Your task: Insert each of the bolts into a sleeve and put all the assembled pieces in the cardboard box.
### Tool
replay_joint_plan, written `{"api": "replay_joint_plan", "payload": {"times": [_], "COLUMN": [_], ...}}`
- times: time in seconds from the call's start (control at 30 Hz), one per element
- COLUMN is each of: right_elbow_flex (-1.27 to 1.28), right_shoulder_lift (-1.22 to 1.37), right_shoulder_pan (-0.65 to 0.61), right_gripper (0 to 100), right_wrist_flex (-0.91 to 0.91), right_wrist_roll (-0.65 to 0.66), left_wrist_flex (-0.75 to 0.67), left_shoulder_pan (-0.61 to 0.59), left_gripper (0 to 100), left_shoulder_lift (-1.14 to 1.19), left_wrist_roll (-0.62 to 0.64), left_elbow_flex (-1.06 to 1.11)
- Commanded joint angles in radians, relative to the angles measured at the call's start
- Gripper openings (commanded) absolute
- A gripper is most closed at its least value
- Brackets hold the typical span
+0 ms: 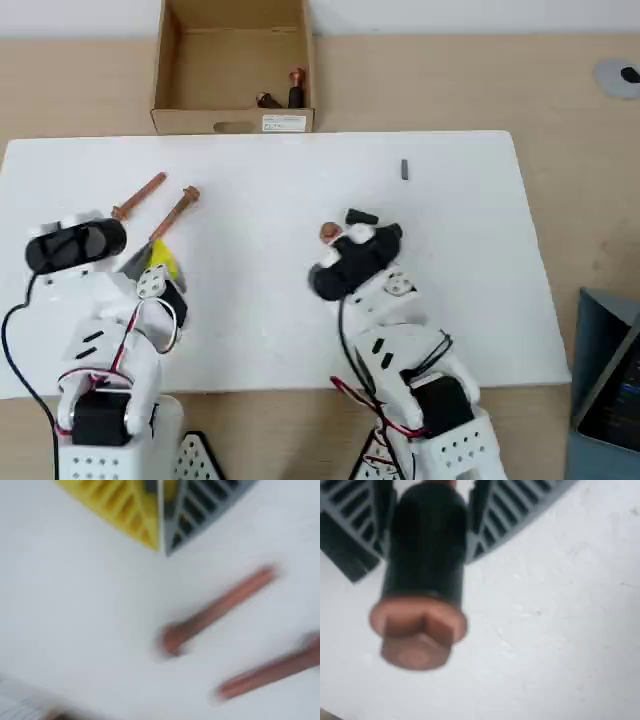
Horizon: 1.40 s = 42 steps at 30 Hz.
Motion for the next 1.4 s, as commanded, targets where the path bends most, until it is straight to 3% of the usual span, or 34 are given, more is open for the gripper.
{"api": "replay_joint_plan", "payload": {"times": [0.0,0.27,0.63,1.37], "right_elbow_flex": [-0.134,-0.478,-1.018,-2.181], "right_shoulder_lift": [-0.087,0.369,1.130,2.345], "right_shoulder_pan": [0.022,0.022,0.022,0.031], "right_gripper": [0.9,0.9,0.9,1.2], "right_wrist_flex": [0.026,0.006,-0.192,-0.247], "right_wrist_roll": [-0.025,-0.028,-0.011,0.295], "left_wrist_flex": [0.000,0.000,0.000,0.000], "left_shoulder_pan": [-0.057,-0.060,-0.061,-0.061], "left_gripper": [0,0,0,0], "left_shoulder_lift": [-0.004,-0.004,-0.004,-0.004], "left_wrist_roll": [-0.092,-0.149,-0.141,-0.141], "left_elbow_flex": [0.078,0.190,0.209,0.209]}}
